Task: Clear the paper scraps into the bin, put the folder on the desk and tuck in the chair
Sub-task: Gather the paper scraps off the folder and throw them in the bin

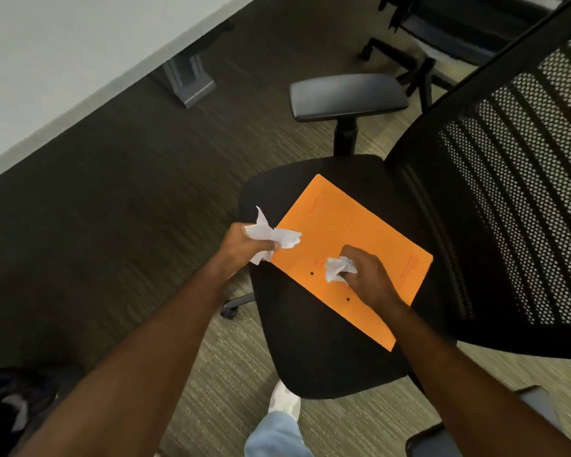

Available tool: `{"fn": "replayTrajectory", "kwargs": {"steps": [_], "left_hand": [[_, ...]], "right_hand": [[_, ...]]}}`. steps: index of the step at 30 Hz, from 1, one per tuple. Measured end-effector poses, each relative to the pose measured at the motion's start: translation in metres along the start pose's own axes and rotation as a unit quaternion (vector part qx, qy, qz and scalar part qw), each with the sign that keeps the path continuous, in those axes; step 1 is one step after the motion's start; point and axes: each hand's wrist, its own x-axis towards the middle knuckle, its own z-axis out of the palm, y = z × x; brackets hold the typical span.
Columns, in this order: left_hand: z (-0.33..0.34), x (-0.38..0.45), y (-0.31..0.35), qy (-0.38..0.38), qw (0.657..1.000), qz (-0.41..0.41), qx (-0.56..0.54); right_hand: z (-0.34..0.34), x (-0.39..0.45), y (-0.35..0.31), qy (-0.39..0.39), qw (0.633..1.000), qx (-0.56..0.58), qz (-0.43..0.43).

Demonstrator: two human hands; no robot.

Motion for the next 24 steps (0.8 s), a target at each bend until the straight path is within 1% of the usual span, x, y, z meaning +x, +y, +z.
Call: {"fn": "replayTrajectory", "kwargs": {"steps": [2,4,8,12,18,21,24], "left_hand": [[-0.017,-0.009,-0.002,0.01,1.0,-0.001,-0.003],[-0.04,-0.023,-0.005,0.023,1.0,-0.003,-0.003],[-0.092,-0.048,-0.014,0.068,0.998,0.001,-0.013],[-0.148,-0.079,-0.033,0.104,0.995,0.002,-0.008],[-0.268,-0.152,-0.107,0.174,0.984,-0.043,-0.014],[-0.33,-0.204,-0.166,0.217,0.972,-0.086,-0.022],[-0.378,-0.254,-0.229,0.26,0.954,-0.149,-0.022]], "right_hand": [[-0.003,0.006,-0.018,0.016,1.0,0.024,0.007],[-0.005,0.013,-0.044,0.018,1.0,0.025,-0.004],[0.002,0.031,-0.109,0.006,0.999,0.019,-0.047],[0.03,0.046,-0.18,-0.006,0.996,0.012,-0.094],[0.12,0.039,-0.306,-0.067,0.986,0.025,-0.148],[0.188,0.018,-0.367,-0.119,0.979,0.051,-0.155],[0.263,-0.009,-0.416,-0.157,0.975,0.081,-0.138]]}}
